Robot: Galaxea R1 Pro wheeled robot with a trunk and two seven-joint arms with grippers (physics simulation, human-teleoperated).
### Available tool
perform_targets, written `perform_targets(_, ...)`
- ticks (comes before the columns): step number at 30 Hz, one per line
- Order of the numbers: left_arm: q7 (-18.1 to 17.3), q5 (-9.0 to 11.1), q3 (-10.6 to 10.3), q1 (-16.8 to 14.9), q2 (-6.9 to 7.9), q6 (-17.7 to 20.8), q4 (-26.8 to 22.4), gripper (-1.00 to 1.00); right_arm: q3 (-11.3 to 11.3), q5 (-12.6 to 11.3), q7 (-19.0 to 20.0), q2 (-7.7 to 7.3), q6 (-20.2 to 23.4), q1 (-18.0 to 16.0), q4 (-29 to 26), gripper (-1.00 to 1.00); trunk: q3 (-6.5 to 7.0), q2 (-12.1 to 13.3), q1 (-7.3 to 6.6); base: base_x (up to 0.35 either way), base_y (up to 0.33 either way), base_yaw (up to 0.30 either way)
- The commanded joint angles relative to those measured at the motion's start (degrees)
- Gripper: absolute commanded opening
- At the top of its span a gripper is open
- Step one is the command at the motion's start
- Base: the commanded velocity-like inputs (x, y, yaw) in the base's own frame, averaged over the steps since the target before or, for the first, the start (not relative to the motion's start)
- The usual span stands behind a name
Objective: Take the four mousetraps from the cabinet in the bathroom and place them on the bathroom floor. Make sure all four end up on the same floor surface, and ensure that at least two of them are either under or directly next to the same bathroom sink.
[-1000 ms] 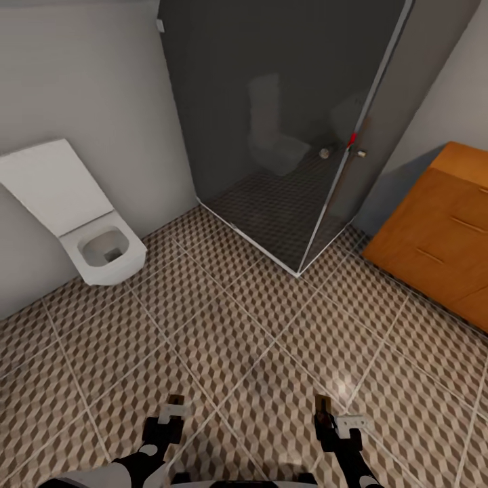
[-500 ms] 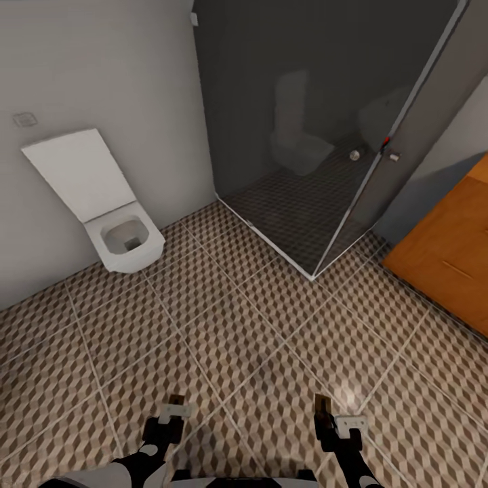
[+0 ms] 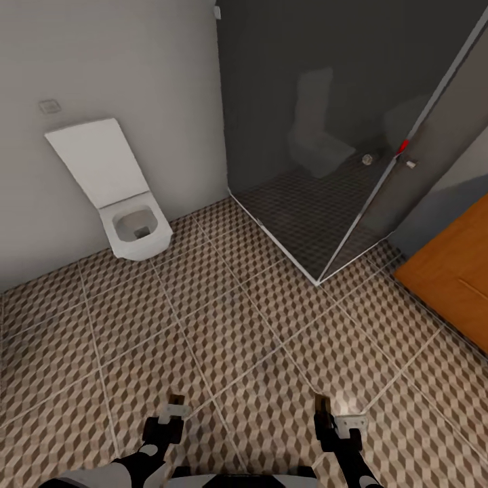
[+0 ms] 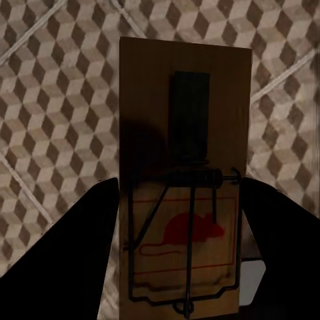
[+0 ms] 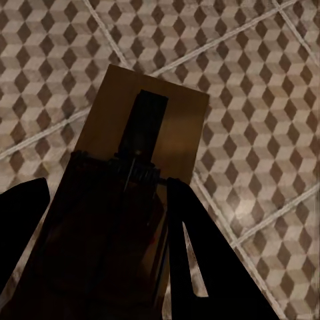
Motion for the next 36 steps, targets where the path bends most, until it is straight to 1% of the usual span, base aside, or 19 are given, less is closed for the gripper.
perform_targets(1, 0.2, 0.5, -0.5, -0.1, -0.05, -0.4, 0.3, -1.00, 0.5, -0.5, -0.1, -0.01, -0.1, 0.0, 0.0, -1.00, -0.12, -0.1, 0.03, 0.045, -0.302, 0.228)
perform_targets(19, 0.2, 0.5, -0.5, -0.1, -0.01, -0.4, 0.3, -1.00, 0.5, -0.5, -0.1, 0.05, -0.1, 0.0, 0.0, -1.00, -0.93, -0.1, 0.03, 0.099, -0.283, 0.237)
perform_targets(28, 0.2, 0.5, -0.5, -0.1, 0.00, -0.4, 0.3, -1.00, 0.5, -0.5, -0.1, -0.02, -0.1, 0.0, 0.0, -1.00, -0.98, -0.1, 0.03, 0.150, -0.158, 0.279)
perform_targets(36, 0.2, 0.5, -0.5, -0.1, 0.00, -0.4, 0.3, -1.00, 0.5, -0.5, -0.1, -0.02, -0.1, 0.0, 0.0, -1.00, -0.98, -0.1, 0.03, 0.150, -0.075, 0.284)
